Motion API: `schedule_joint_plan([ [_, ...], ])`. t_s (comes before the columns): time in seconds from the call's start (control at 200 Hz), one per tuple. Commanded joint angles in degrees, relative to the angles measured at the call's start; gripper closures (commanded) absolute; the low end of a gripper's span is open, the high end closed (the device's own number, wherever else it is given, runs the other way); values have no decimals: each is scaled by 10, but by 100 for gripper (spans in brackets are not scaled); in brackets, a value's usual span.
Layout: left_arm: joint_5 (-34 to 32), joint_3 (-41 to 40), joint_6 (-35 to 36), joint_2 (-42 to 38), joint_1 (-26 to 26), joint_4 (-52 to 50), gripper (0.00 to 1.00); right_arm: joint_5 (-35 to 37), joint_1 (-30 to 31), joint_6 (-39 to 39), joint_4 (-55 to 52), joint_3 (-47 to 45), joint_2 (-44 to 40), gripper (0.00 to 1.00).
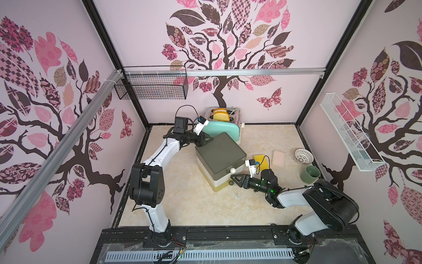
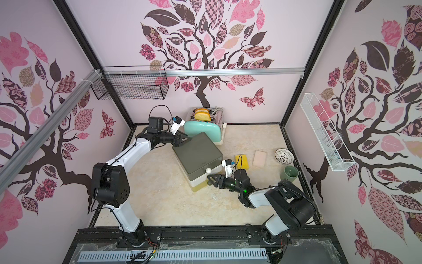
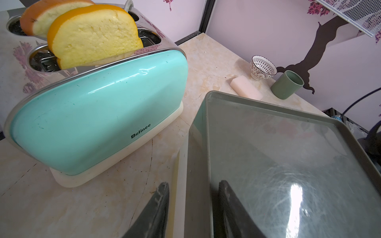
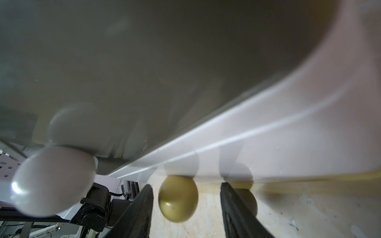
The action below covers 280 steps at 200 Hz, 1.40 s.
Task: Take the sponge out of the drawer
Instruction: Open the drawer in the storage box.
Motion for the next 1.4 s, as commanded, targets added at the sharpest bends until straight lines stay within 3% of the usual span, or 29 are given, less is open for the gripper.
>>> schedule_joint_plan([
  [0.0,-12,-18,7,31,-2,-43,58,-3,-4,1,19,19,7,48],
  [0.285,-11,-16,8,33,-1,-43,57,-5,-3,9,35,20,24,55],
  [0.415,-11,-17,8,35,-1,-42,58,-4,-3,10,32,19,24,65],
  [0.635,-13,-16,6,37,0,-40,57,7,-3,-8,-34,-6,-36,71],
  [1.155,-13,-9,7,42,4,-43,58,52,33,-33,-428,-107,-381,72],
  [1.396,-11,-8,7,43,3,-43,58,92,38,-47,-610,-106,-544,72],
])
